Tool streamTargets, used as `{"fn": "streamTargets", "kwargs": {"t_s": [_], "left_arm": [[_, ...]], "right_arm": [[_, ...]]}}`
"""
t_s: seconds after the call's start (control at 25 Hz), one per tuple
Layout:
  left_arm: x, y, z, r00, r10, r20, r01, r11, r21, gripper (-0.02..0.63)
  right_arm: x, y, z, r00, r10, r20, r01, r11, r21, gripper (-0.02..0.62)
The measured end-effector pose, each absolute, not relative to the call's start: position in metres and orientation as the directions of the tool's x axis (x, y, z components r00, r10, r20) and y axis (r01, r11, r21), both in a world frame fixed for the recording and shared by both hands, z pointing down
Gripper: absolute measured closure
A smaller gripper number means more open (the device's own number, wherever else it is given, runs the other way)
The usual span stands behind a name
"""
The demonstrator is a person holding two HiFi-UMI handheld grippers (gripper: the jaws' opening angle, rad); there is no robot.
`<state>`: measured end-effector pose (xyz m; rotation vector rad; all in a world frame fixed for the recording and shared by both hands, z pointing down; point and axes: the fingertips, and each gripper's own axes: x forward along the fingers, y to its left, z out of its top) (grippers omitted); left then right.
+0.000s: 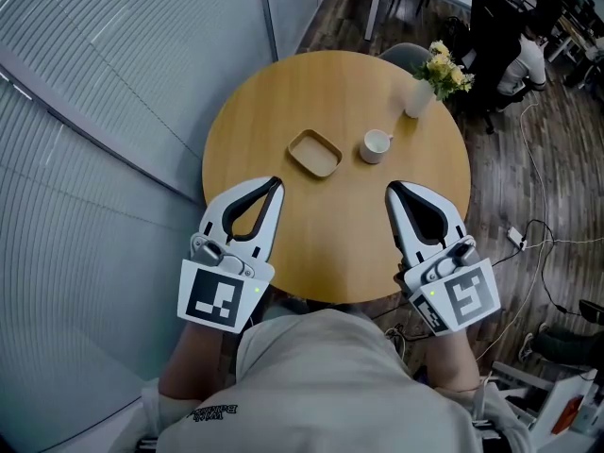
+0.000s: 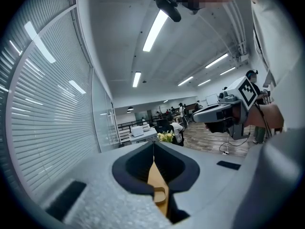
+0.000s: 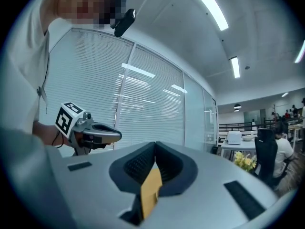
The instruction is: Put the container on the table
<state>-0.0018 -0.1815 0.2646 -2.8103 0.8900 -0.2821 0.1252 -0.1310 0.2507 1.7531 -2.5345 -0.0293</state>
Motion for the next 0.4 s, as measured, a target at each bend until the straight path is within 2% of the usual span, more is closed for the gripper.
{"fn": "streamTargets", "kwargs": {"t_s": [0.4], "left_arm": [[0.0001, -0.1741, 0.2685, 0.810, -0.569, 0.144, -0.534, -0.816, -0.221, 0.584]], "right_arm": [[0.1176, -0.1276, 0.2477, -0.388, -0.921, 0.043, -0.921, 0.388, 0.012, 0.566]]}}
